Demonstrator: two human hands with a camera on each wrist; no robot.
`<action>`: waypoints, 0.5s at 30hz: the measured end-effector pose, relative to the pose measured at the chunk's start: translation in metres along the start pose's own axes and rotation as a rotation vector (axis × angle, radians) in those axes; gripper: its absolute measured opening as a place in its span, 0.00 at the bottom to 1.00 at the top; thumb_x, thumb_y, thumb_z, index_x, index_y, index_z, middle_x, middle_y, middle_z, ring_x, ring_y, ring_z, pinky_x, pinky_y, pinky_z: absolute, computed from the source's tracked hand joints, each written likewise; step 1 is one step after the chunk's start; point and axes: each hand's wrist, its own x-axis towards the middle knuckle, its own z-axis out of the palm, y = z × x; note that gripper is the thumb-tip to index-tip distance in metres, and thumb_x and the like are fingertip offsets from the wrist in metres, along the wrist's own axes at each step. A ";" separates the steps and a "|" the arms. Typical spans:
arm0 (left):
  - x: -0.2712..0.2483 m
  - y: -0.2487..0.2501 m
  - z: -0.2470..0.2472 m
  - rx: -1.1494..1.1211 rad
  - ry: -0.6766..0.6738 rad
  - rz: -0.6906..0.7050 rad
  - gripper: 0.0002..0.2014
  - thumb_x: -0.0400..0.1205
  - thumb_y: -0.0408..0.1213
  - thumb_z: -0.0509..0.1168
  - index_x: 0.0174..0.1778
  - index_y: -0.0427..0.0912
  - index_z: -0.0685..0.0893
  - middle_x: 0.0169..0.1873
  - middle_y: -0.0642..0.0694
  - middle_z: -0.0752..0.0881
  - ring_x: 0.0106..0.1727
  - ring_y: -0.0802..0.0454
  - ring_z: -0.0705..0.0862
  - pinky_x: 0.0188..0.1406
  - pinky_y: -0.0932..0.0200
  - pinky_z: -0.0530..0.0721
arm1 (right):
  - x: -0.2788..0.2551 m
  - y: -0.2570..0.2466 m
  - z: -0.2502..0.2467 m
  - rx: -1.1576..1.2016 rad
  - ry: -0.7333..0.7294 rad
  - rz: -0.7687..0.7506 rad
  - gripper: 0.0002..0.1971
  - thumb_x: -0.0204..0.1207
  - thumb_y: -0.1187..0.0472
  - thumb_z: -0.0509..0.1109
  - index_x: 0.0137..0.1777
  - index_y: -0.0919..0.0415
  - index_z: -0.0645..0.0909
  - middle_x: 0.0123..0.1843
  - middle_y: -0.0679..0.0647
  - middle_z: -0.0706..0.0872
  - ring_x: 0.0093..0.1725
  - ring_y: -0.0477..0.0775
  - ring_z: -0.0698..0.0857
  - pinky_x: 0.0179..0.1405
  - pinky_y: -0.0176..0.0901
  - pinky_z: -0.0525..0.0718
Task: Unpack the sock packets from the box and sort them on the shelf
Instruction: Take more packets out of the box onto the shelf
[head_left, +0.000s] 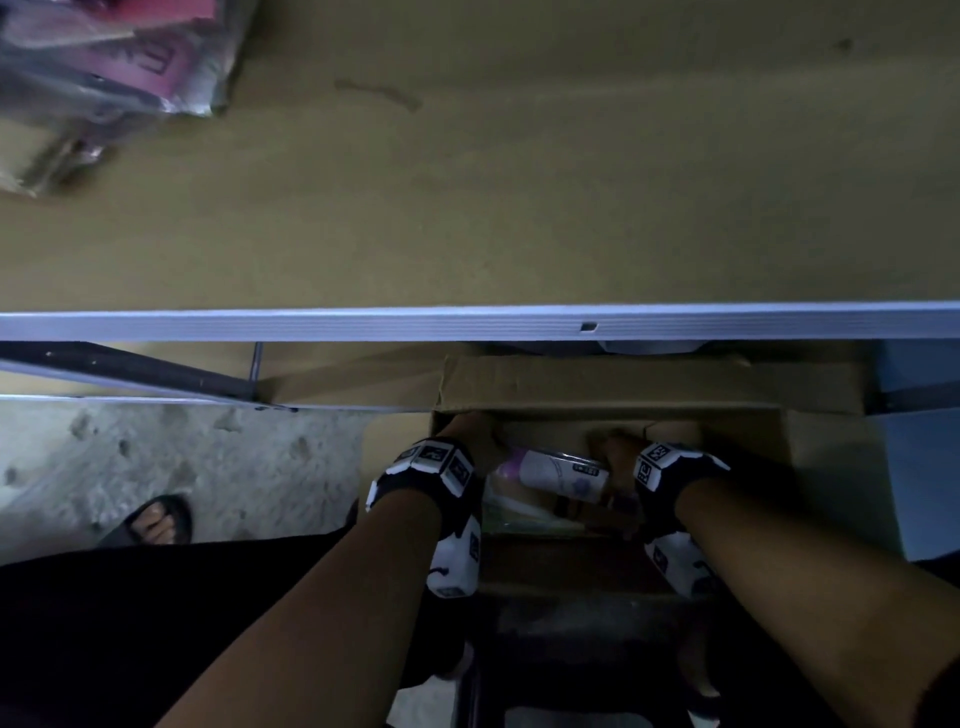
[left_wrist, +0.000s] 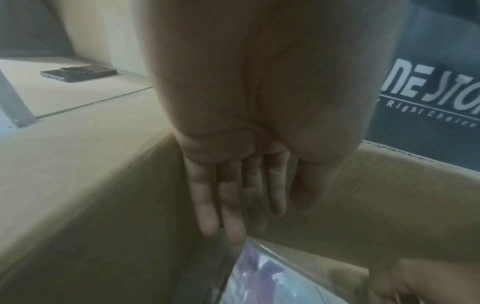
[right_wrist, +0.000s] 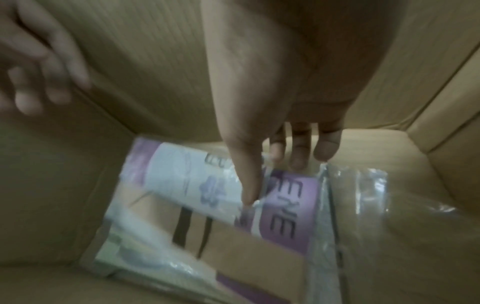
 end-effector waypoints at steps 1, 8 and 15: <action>0.000 0.001 -0.001 0.003 0.001 0.004 0.16 0.84 0.38 0.58 0.58 0.30 0.84 0.55 0.33 0.86 0.58 0.36 0.84 0.53 0.49 0.80 | 0.001 0.001 -0.001 -0.008 -0.008 -0.017 0.28 0.71 0.54 0.76 0.70 0.61 0.77 0.72 0.64 0.77 0.71 0.63 0.77 0.70 0.49 0.74; -0.007 0.003 -0.009 0.041 -0.005 0.070 0.16 0.83 0.32 0.62 0.66 0.38 0.82 0.69 0.38 0.79 0.68 0.40 0.78 0.67 0.54 0.75 | 0.024 0.020 0.007 -0.027 -0.237 -0.036 0.09 0.62 0.56 0.77 0.26 0.53 0.79 0.35 0.50 0.86 0.35 0.54 0.85 0.43 0.45 0.86; -0.021 0.004 -0.010 0.089 0.065 0.110 0.16 0.82 0.32 0.60 0.65 0.41 0.83 0.68 0.39 0.80 0.67 0.39 0.79 0.61 0.54 0.76 | 0.077 0.074 0.018 -0.197 -0.192 -0.145 0.15 0.46 0.44 0.85 0.28 0.46 0.83 0.35 0.51 0.86 0.33 0.51 0.85 0.46 0.47 0.87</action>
